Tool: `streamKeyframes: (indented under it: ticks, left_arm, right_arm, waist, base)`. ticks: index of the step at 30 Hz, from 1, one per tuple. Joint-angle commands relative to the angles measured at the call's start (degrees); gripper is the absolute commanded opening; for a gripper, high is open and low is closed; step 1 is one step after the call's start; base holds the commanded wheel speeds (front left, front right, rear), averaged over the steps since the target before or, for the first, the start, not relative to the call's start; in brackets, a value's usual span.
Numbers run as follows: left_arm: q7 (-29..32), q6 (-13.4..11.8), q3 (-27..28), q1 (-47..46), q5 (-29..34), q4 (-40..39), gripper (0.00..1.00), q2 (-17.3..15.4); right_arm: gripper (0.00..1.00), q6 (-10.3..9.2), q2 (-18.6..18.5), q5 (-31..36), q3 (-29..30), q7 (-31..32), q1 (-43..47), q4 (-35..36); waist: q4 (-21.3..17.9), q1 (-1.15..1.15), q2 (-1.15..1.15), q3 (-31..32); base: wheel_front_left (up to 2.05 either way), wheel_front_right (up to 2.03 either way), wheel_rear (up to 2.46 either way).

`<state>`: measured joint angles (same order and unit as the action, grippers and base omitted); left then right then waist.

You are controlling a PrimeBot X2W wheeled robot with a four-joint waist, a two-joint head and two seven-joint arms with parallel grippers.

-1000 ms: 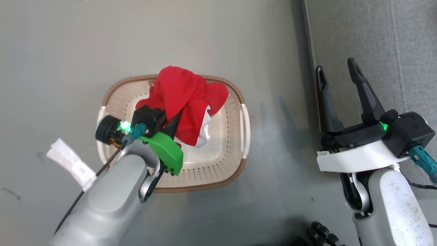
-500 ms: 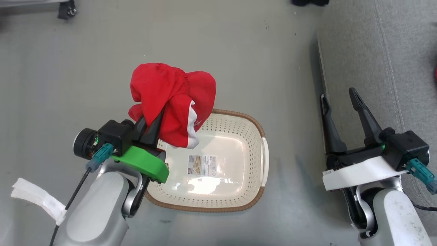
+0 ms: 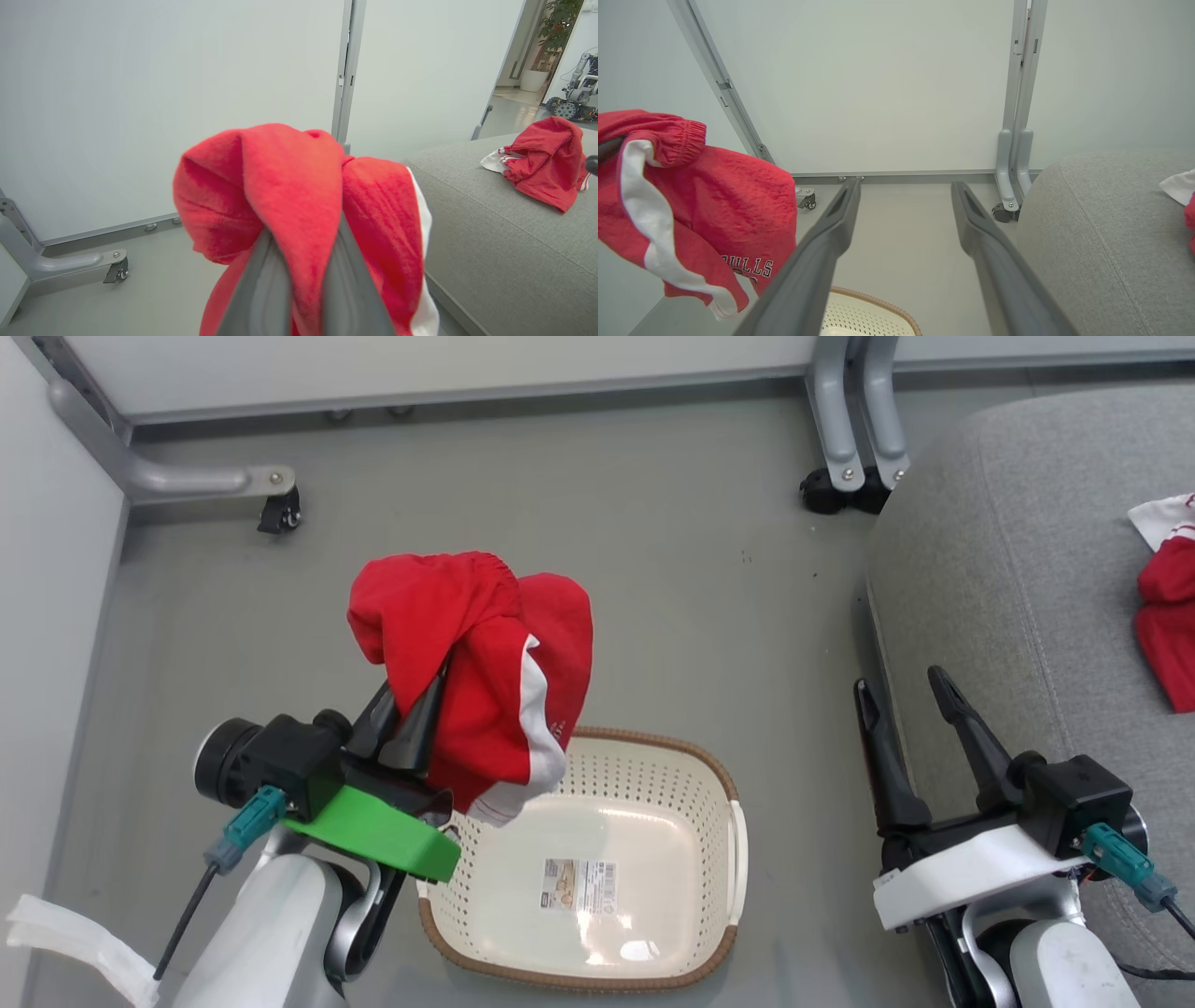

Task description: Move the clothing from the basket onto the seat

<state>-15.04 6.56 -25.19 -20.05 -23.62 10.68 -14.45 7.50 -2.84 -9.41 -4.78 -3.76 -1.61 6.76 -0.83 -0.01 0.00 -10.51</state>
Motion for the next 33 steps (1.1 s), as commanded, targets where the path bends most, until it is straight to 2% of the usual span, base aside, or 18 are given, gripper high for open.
streamKeyframes:
  ticks: [1, 14, 33]
  left_arm:
    - [-0.18, 0.29, 0.18, 1.38, 0.12, -0.80, 0.00, 0.01]
    - [-0.18, 0.01, -0.84, 8.49, -0.39, -4.10, 0.00, 0.51]
    - [0.42, -0.96, -2.37, 10.25, -0.68, -5.95, 0.00, 0.26]
  right_arm:
    - [1.00, -0.02, -0.11, -0.21, -0.26, 0.27, 1.11, 0.24]
    - [1.00, -0.02, -0.11, -1.05, -1.67, 2.34, 6.68, 2.04]
    - [1.00, -0.02, -0.11, -1.31, -1.78, 3.24, 8.32, 3.15]
  waist:
    - [0.08, 0.01, 0.00, 4.01]
    - [-0.73, 0.01, 0.00, 11.16]
    - [-0.97, 0.01, 0.00, 12.49]
  base:
    - [0.00, 0.00, 0.00]
    - [0.00, 0.00, 0.00]
    - [0.00, 0.00, 0.00]
